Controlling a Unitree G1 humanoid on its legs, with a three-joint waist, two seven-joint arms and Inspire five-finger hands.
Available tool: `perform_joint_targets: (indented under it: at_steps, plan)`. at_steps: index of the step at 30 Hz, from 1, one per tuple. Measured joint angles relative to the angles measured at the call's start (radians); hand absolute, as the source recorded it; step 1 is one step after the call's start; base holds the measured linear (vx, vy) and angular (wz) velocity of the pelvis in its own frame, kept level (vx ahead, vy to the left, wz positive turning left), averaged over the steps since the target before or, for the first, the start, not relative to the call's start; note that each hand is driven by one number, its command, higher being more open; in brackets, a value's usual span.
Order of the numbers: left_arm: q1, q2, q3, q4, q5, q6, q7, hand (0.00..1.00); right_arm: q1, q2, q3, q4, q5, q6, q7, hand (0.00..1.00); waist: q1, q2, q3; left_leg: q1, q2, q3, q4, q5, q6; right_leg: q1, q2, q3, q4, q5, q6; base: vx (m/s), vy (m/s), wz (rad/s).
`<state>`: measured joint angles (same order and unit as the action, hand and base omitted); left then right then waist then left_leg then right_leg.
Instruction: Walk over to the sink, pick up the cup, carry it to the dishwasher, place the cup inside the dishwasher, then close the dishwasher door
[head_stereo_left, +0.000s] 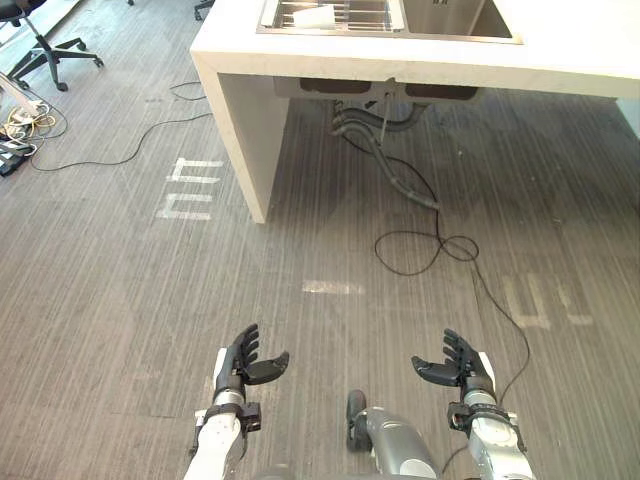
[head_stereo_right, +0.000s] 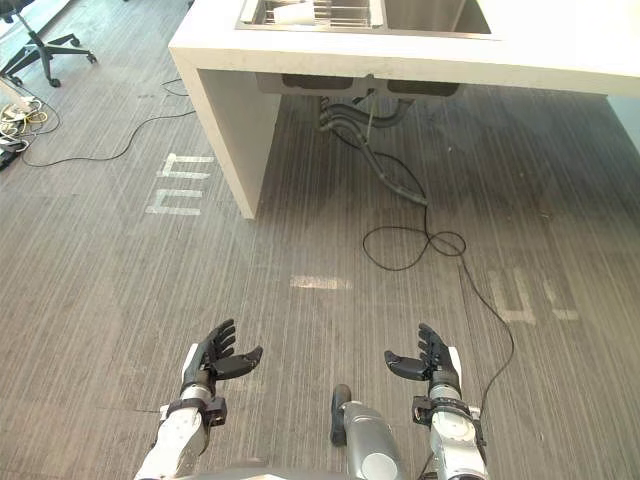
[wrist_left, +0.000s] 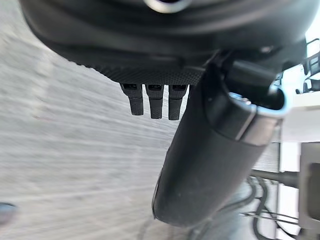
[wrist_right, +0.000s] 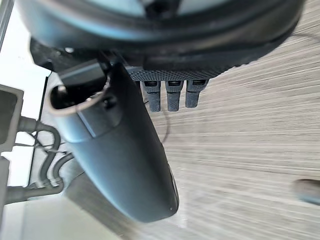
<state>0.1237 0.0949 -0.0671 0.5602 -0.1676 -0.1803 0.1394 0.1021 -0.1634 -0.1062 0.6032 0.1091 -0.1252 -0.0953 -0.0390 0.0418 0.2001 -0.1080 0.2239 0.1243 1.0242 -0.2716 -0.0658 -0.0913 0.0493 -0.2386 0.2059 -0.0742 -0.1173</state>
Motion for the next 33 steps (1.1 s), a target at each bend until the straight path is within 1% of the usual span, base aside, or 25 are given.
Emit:
perform_joint_targets:
  at_steps: [2,4,5,6,7,8,9,10,11,12,13,14,15,16,17,18,20,23,25,26,27,28,29,32,33]
  plan:
    - [0.002,-0.002,0.0,-0.004,-0.003,-0.001,-0.005,0.9,0.002,0.001,-0.005,-0.007,0.021,-0.011,-0.005,0.9,0.007,-0.007,0.004,-0.068,0.011,0.022,0.036,-0.01,0.015,0.088,0.001,0.01,-0.064,-0.004,-0.004,0.4,-0.129,-0.04]
    - [-0.003,0.001,0.0,-0.012,-0.01,-0.001,-0.009,0.9,-0.014,-0.005,-0.021,-0.017,0.028,-0.021,-0.017,0.9,0.024,-0.004,0.007,-0.194,-0.017,0.029,-0.106,-0.016,0.023,0.15,0.0,0.029,-0.132,-0.006,-0.007,0.37,-0.039,-0.16]
    - [-0.003,0.001,0.0,-0.013,-0.01,-0.001,-0.009,0.9,-0.015,-0.005,-0.024,-0.017,0.028,-0.021,-0.018,0.9,0.029,-0.005,0.007,-0.215,-0.031,0.029,-0.163,-0.016,0.023,0.164,-0.003,0.032,-0.144,-0.008,-0.011,0.32,0.041,-0.16]
    - [-0.002,0.0,0.0,-0.013,-0.01,-0.001,-0.008,0.9,-0.014,-0.003,-0.033,-0.011,0.028,-0.021,-0.02,0.9,0.046,-0.005,0.009,-0.227,-0.067,0.024,-0.328,-0.007,0.011,0.191,-0.015,0.041,-0.162,-0.016,-0.001,0.32,0.076,-0.15]
    - [0.0,-0.004,0.0,-0.014,-0.01,-0.001,-0.008,0.9,-0.015,0.002,-0.048,0.006,0.028,-0.02,-0.022,0.9,0.053,-0.013,0.016,-0.224,-0.106,0.02,-0.522,0.037,0.005,0.212,-0.026,0.047,-0.173,-0.028,0.019,0.4,0.137,-0.13]
    - [0.001,-0.005,0.0,-0.013,-0.01,-0.001,-0.008,0.9,-0.017,0.002,-0.053,0.017,0.028,-0.019,-0.024,0.9,0.053,-0.01,0.017,-0.223,-0.119,0.019,-0.61,0.071,0.006,0.223,-0.028,0.049,-0.177,-0.036,0.032,0.34,0.153,-0.11]
    - [0.005,-0.006,0.001,-0.014,-0.01,-0.001,-0.007,0.9,-0.018,0.006,-0.058,0.037,0.028,-0.016,-0.028,0.9,0.054,0.004,0.012,-0.215,-0.139,0.008,-0.748,0.161,0.012,0.242,-0.027,0.059,-0.178,-0.056,0.062,0.35,0.204,-0.18]
    - [0.01,-0.006,0.002,-0.013,-0.01,0.0,-0.006,0.9,-0.017,0.008,-0.054,0.049,0.028,-0.014,-0.029,0.9,0.061,0.005,0.011,-0.205,-0.141,0.004,-0.762,0.222,0.015,0.249,-0.027,0.074,-0.176,-0.067,0.074,0.37,0.229,-0.54]
    - [0.019,-0.007,0.004,-0.017,-0.01,-0.001,0.0,0.9,-0.014,0.01,-0.04,0.059,0.026,-0.009,-0.028,0.9,0.079,0.0,0.011,-0.187,-0.15,0.004,-0.763,0.297,0.059,0.255,-0.036,0.112,-0.157,-0.1,0.092,0.45,0.263,-0.57]
    - [0.02,-0.005,0.006,-0.025,-0.009,0.0,0.008,0.9,-0.013,0.021,-0.032,0.061,0.026,-0.009,-0.028,0.9,0.08,-0.023,0.014,-0.195,-0.175,0.018,-0.727,0.249,0.093,0.232,-0.071,0.122,-0.094,-0.149,0.114,0.38,0.206,-0.49]
    - [0.023,-0.007,0.004,-0.04,-0.009,0.003,0.009,0.9,-0.012,0.025,-0.029,0.062,0.024,-0.009,-0.028,0.9,0.08,-0.035,0.012,-0.197,-0.194,0.032,-0.709,0.22,0.111,0.196,-0.101,0.134,-0.011,-0.192,0.138,0.36,0.192,-0.17]
    - [0.029,-0.008,0.0,-0.057,-0.009,0.006,0.009,0.9,-0.012,0.025,-0.027,0.068,0.023,-0.009,-0.028,0.9,0.075,-0.041,0.011,-0.19,-0.205,0.042,-0.707,0.203,0.117,0.167,-0.117,0.149,0.056,-0.211,0.162,0.38,0.206,-0.18]
    - [0.049,-0.012,-0.004,-0.105,-0.01,0.012,0.008,0.9,-0.013,0.026,-0.016,0.087,0.02,-0.008,-0.025,0.9,0.073,-0.045,0.011,-0.157,-0.225,0.058,-0.716,0.178,0.129,0.111,-0.143,0.18,0.212,-0.228,0.195,0.46,0.243,-0.13]
    - [0.069,-0.007,-0.011,-0.169,-0.013,0.014,0.008,0.9,-0.007,0.029,-0.002,0.102,0.016,-0.004,-0.021,0.9,0.067,-0.05,0.012,-0.107,-0.245,0.063,-0.732,0.159,0.137,0.051,-0.173,0.193,0.398,-0.212,0.274,0.32,0.163,-0.09]
    - [0.075,-0.002,-0.014,-0.202,-0.018,0.014,0.008,0.9,-0.004,0.033,0.005,0.108,0.015,0.0,-0.018,0.9,0.066,-0.052,0.013,-0.08,-0.254,0.063,-0.737,0.145,0.141,0.022,-0.186,0.196,0.489,-0.193,0.312,0.41,0.137,0.03]
    - [0.082,0.013,-0.023,-0.266,-0.031,0.014,0.008,0.9,0.004,0.04,0.019,0.118,0.014,0.003,-0.012,0.9,0.064,-0.053,0.013,-0.03,-0.261,0.061,-0.742,0.125,0.152,-0.025,-0.209,0.187,0.638,-0.195,0.309,0.34,0.082,0.06]
    - [0.089,0.025,-0.029,-0.373,-0.041,0.004,0.012,0.9,0.016,0.041,0.05,0.118,0.003,0.004,0.001,0.9,0.055,-0.053,0.01,0.034,-0.263,0.049,-0.753,0.093,0.155,-0.086,-0.23,0.142,0.736,-0.217,0.267,0.47,0.065,0.17]
    - [0.085,0.024,-0.035,-0.523,-0.051,-0.028,0.013,0.9,0.016,0.044,0.055,0.112,0.001,0.003,0.011,0.9,0.033,-0.052,0.004,0.108,-0.257,0.015,-0.805,0.076,0.142,-0.212,-0.23,0.09,0.665,-0.26,0.195,0.41,-0.041,0.29]
    - [0.082,0.021,-0.05,-0.574,-0.063,-0.045,0.013,0.9,0.01,0.044,0.056,0.115,-0.004,0.003,0.013,0.9,0.026,-0.045,0.006,0.151,-0.227,0.002,-0.819,0.062,0.12,-0.27,-0.206,0.08,0.546,-0.262,0.178,0.41,-0.14,0.21]
    - [0.08,0.017,-0.058,-0.598,-0.07,-0.046,0.013,0.9,0.008,0.044,0.055,0.115,-0.013,0.003,0.014,0.9,0.02,-0.036,0.007,0.176,-0.198,-0.007,-0.818,0.045,0.095,-0.291,-0.18,0.075,0.418,-0.227,0.167,0.41,-0.183,0.23]
    - [0.08,0.021,-0.066,-0.619,-0.069,-0.052,0.014,0.9,0.021,0.044,0.058,0.113,-0.017,0.001,0.013,0.9,0.02,-0.05,-0.002,0.188,-0.193,-0.008,-0.798,0.019,0.062,-0.285,-0.164,0.084,0.237,-0.107,0.166,0.52,-0.237,0.31]
    - [0.081,0.024,-0.072,-0.631,-0.07,-0.053,0.015,0.9,0.033,0.039,0.064,0.113,-0.017,-0.002,0.012,0.9,0.014,-0.057,-0.006,0.197,-0.193,-0.016,-0.783,-0.002,0.046,-0.273,-0.163,0.092,0.204,0.03,0.155,0.55,-0.247,0.31]
    - [0.079,-0.002,-0.086,-0.635,-0.071,-0.055,0.018,0.9,0.031,0.008,0.069,0.135,-0.021,-0.004,0.01,0.9,0.012,-0.022,-0.012,0.213,-0.151,-0.039,-0.763,-0.033,0.024,-0.258,-0.14,0.076,0.237,0.038,0.118,0.47,-0.224,0.18]
    - [0.065,-0.02,-0.122,-0.709,-0.072,-0.055,0.028,0.9,0.036,-0.007,0.057,0.133,-0.024,-0.004,0.009,0.9,0.011,-0.01,-0.018,0.221,-0.125,-0.057,-0.732,-0.003,-0.007,-0.243,-0.134,0.052,0.291,-0.056,0.099,0.39,-0.25,0.25]
    - [0.057,-0.023,-0.14,-0.755,-0.079,-0.058,0.025,0.9,0.054,-0.002,0.053,0.133,-0.025,-0.004,0.01,0.9,0.01,-0.005,-0.018,0.206,-0.104,-0.074,-0.634,0.009,-0.026,-0.193,-0.122,0.027,0.283,-0.089,0.09,0.34,-0.246,0.36]
